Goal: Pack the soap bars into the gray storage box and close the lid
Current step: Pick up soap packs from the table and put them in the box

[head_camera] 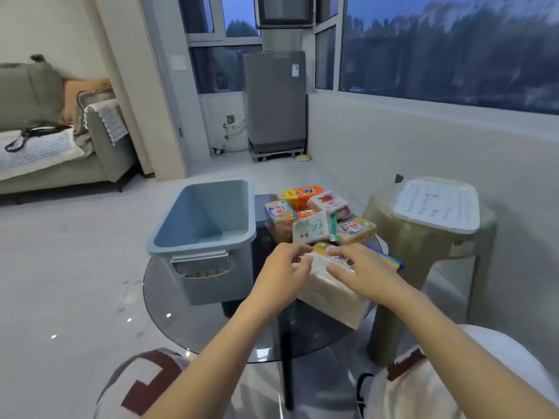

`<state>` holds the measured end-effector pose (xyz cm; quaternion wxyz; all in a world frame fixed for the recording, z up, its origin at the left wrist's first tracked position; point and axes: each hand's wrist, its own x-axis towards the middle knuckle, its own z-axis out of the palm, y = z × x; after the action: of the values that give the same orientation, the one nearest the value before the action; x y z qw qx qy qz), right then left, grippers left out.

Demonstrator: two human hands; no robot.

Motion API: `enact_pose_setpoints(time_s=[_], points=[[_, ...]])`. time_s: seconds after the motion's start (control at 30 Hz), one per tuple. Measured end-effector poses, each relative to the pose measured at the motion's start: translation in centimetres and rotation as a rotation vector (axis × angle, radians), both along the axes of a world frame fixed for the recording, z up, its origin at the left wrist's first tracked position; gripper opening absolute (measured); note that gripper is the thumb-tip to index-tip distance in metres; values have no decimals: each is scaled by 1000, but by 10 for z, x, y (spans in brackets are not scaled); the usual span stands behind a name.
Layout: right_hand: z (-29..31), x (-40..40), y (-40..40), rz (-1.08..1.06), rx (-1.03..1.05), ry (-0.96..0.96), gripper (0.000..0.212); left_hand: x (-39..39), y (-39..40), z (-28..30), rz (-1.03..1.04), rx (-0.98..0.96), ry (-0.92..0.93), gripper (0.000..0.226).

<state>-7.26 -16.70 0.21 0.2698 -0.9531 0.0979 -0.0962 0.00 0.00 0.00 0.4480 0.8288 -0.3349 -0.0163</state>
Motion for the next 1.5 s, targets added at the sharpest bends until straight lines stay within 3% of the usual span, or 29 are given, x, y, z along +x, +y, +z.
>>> enact_pose_setpoints(time_s=[0.2, 0.33, 0.67, 0.9, 1.03, 1.27, 1.4, 1.5], points=[[-15, 16, -10, 37, -28, 98, 68, 20, -13, -20, 23, 58, 68, 32], [-20, 22, -10, 54, -84, 72, 87, 30, -12, -33, -1, -7, 189, 31], [-8, 15, -9, 28, 156, -30, 67, 30, -3, -22, -94, -76, 334, 44], [51, 2, -9, 143, 224, -34, 59, 18, 11, 18, -127, -145, 242, 52], [89, -2, -6, 239, 290, -57, 52, 18, 16, 52, -197, -219, 374, 50], [148, 7, 8, 428, 258, -25, 48, 53, 38, 123, -537, 134, 705, 35], [169, 27, 19, 534, 222, 32, 49, 70, 47, 142, -646, 277, 806, 63], [176, 46, 22, 566, 219, 53, 50, 81, 53, 144, -624, 277, 815, 74]])
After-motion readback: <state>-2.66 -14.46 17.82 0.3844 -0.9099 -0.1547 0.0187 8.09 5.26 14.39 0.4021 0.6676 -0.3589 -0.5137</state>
